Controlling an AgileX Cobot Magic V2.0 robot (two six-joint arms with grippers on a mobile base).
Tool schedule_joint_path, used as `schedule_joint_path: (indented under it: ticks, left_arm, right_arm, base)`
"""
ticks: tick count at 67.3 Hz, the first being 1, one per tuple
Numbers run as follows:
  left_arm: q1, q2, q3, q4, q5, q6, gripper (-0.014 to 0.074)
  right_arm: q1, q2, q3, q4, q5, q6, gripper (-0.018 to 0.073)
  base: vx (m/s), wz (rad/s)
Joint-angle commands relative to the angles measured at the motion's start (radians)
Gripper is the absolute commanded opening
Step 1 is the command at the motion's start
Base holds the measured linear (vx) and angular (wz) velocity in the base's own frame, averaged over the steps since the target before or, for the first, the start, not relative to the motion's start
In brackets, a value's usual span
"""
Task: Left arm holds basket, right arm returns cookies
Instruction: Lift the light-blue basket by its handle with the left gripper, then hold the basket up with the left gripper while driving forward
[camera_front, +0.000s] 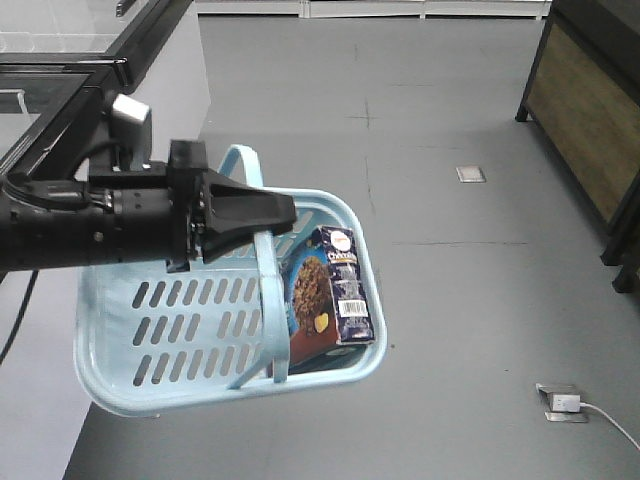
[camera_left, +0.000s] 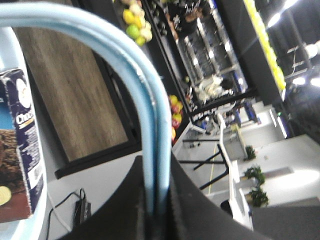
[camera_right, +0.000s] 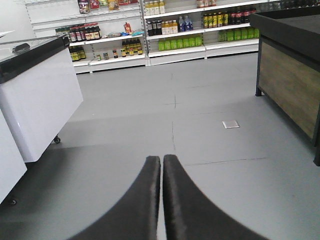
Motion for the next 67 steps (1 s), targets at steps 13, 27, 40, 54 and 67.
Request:
schedule_joint_path:
  ticks: [13,27,40,54,67]
  left_arm:
    - [-0.175,-0.002,0.015,-0.152,-0.008,0.061,-0.0008]
    - [-0.244,0.022,0.018,-0.152,-0.059,0.061,-0.0008]
    - [-0.244,0.02,-0.011,-0.152,-0.051,0.056,-0.0008]
    - [-0.244,0.02,-0.062,-0.152,-0.043,0.052,-0.0008]
    - [-0.244,0.021,-0.064,-0.147,-0.077,0.062,-0.0008]
  right_arm:
    - [0.001,-0.006,0.003,-0.002,-0.074,-0.006,-0.0003]
    - [0.001,-0.006,0.003,-0.002,-0.074,-0.006,-0.0003]
    - [0.001,-0.006,0.003,-0.002,-0.074,-0.006,-0.0003]
    - [0.001,-0.006,0.003,-0.002,-0.074,-0.006,-0.0003]
    - [0.001,-0.006,0.003,-0.002,-0.074,-0.006,-0.0003]
  base:
    - [0.0,0.0]
    - [0.0,0.0]
    - [0.0,0.0]
    - [0.0,0.0]
    - [0.0,0.0]
